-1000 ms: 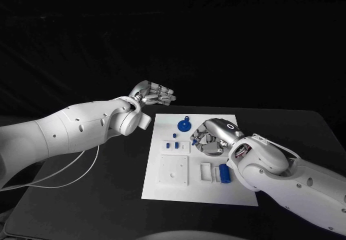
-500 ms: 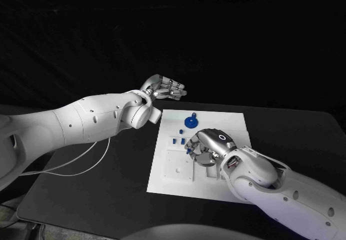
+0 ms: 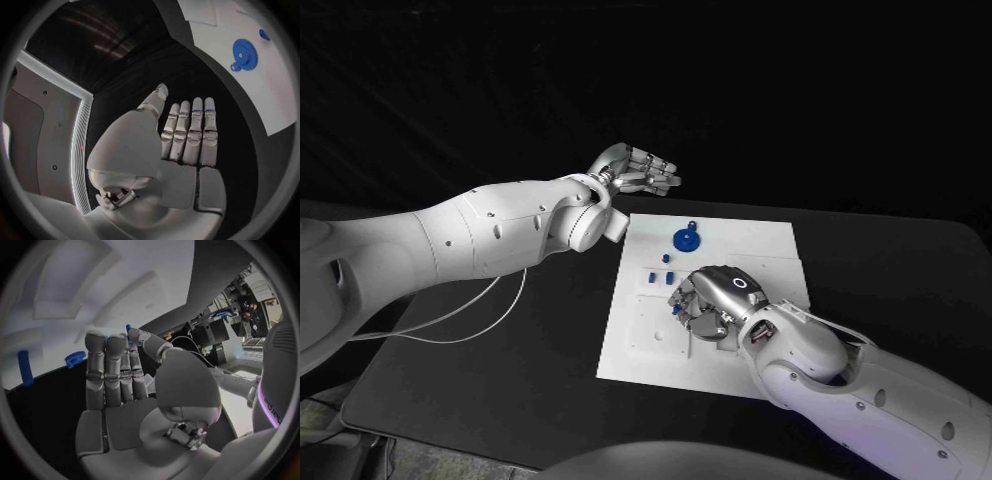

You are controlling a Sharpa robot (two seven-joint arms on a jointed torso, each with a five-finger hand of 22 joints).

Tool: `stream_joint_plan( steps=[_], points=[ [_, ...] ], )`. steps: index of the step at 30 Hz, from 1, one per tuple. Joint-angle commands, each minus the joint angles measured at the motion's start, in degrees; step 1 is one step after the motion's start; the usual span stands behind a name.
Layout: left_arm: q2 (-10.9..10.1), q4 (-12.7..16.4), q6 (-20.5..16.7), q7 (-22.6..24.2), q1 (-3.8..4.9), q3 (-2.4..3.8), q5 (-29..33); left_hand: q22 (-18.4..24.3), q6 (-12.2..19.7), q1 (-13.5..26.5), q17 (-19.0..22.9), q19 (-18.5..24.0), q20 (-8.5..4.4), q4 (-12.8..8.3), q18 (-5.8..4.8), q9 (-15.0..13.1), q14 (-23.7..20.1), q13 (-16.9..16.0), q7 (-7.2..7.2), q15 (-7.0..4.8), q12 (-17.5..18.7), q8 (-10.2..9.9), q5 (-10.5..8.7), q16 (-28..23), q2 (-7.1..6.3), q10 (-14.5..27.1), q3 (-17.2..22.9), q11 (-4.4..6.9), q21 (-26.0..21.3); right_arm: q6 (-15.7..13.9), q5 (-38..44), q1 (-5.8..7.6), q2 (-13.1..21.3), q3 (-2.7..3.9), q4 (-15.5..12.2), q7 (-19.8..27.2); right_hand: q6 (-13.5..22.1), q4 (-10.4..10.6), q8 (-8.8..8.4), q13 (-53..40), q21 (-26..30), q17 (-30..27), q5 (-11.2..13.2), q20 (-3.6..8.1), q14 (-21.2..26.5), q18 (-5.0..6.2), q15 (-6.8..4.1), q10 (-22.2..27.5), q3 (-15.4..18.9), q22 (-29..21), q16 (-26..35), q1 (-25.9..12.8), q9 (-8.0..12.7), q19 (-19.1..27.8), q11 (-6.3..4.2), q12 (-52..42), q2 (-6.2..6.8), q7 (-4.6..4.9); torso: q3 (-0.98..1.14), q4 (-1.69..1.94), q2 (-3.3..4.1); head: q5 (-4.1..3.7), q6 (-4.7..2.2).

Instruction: Assemble the parts on the task board

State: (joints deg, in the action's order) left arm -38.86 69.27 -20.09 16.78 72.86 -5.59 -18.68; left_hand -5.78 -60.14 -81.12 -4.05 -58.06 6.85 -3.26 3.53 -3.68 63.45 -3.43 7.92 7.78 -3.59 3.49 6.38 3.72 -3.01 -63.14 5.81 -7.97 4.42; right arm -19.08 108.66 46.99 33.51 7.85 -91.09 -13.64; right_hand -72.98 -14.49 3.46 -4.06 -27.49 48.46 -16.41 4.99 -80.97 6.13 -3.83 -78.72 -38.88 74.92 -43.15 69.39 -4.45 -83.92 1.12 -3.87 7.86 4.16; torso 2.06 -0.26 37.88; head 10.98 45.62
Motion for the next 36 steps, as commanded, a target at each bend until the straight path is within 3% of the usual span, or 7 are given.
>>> stream_joint_plan(
  steps=[1,6,11,36],
  points=[
    [0.1,0.3,0.1,0.8,0.1,0.05,0.4,0.1,-0.2,-0.1,0.1,-0.3,0.05,0.3,0.02,0.0,0.0,0.1,0.05,-0.07,0.2,0.1,0.22,-0.2,0.14,0.1,0.1,0.13,0.3,0.4,2.4,-0.17,-0.3,-0.15,0.6,0.3,-0.5,-0.1,0.2,0.0,-0.2,0.1,0.4,0.34,-0.1,1.1,-0.22,-0.5,-0.2,1.5,0.3,0.2,0.0,-2.6,-0.1,-0.3,-0.34,0.03,-0.03,0.06,0.0,0.0,0.22],
    [0.2,0.4,0.1,0.7,0.1,0.05,0.4,0.2,-0.2,-0.1,0.1,-0.1,0.13,0.4,-0.09,0.0,0.0,0.1,0.07,-0.05,0.2,0.1,0.22,-0.2,0.09,0.1,0.0,0.12,0.1,0.5,2.9,-0.33,-0.6,-0.28,1.5,0.4,-0.5,-0.1,0.2,0.0,-0.2,0.1,0.4,0.34,-0.1,1.1,-0.22,-0.5,-0.2,1.5,0.3,0.2,0.0,-2.6,-0.1,-0.3,-0.34,0.03,-0.03,0.05,0.02,0.0,0.36],
    [0.2,0.4,0.3,0.6,0.1,0.05,0.4,0.2,-0.2,-0.1,0.1,-0.1,0.13,0.4,-0.09,0.0,0.0,0.1,0.07,-0.05,0.2,0.1,0.22,-0.2,0.09,0.1,0.0,0.12,0.1,0.7,3.1,-0.39,-0.7,-0.31,1.9,0.4,-0.5,-0.1,0.2,0.0,-0.2,0.1,0.4,0.34,-0.1,1.1,-0.22,-0.5,-0.2,1.5,0.3,0.2,0.0,-2.6,-0.1,-0.3,-0.34,0.03,-0.02,-0.02,-0.02,0.54,0.69],
    [0.2,0.2,1.0,0.0,0.09,0.05,0.4,0.4,-0.1,0.0,0.1,0.0,0.12,0.5,-0.19,0.0,-0.2,0.1,0.1,-0.01,0.2,0.1,0.17,-0.2,0.09,0.2,-0.1,0.07,0.2,1.4,2.9,-0.48,-0.4,-0.33,1.6,0.5,-0.6,-0.1,0.21,-0.1,-0.4,0.2,0.7,0.34,-0.1,1.09,-0.23,-0.5,-0.3,1.6,0.3,0.2,0.0,-2.6,-0.13,-0.3,-0.35,0.01,-0.02,0.02,-0.04,0.69,1.43]
  ],
)
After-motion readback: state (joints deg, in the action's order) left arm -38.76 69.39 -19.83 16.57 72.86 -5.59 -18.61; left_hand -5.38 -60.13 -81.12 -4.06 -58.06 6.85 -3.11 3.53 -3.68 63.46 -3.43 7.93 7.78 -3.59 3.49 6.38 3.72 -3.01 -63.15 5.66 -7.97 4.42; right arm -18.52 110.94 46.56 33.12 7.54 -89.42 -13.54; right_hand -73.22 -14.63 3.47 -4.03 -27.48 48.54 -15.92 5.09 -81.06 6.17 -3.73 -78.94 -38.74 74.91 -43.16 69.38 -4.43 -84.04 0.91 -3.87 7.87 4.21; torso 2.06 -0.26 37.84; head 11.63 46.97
